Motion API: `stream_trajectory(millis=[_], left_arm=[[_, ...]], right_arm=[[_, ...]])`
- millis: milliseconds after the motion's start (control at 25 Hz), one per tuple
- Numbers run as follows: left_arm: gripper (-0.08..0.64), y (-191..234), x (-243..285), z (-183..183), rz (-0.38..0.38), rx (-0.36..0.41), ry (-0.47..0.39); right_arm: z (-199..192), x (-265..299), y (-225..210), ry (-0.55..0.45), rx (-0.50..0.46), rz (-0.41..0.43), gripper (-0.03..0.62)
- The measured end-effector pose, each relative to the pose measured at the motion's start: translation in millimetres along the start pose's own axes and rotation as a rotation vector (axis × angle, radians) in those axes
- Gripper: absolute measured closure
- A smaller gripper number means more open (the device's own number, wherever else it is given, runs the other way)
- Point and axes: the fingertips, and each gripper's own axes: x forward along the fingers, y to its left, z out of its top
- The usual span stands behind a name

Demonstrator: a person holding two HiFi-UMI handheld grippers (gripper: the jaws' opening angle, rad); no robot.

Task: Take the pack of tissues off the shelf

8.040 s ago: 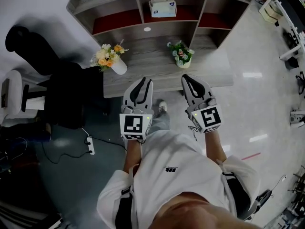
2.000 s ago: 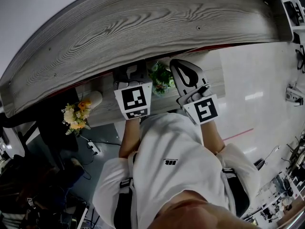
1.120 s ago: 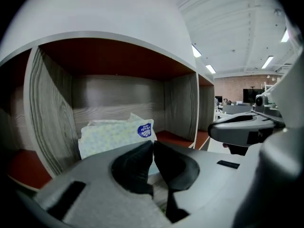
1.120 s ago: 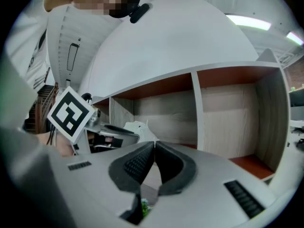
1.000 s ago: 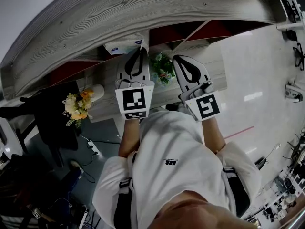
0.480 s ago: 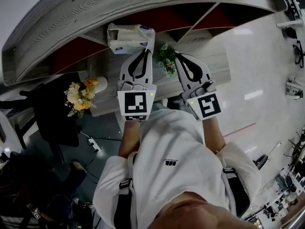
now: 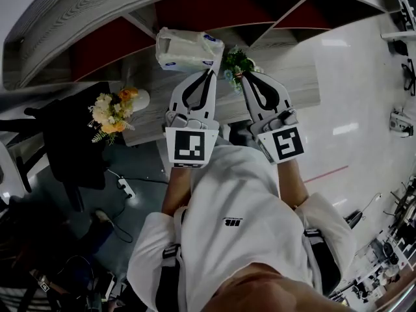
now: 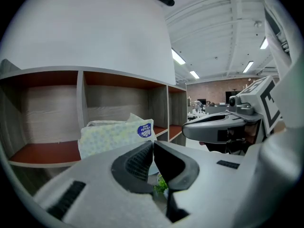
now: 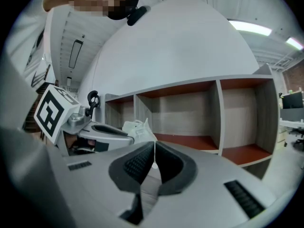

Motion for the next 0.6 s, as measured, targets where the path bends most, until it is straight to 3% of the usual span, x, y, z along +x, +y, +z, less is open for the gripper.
stream_trajectory(millis=[600], left_arm=[[0.528, 0, -17, -55, 0.015, -0.059, 0.077]], right_arm=[[-41, 7, 14, 0.087, 0.013, 0.012, 0.565]])
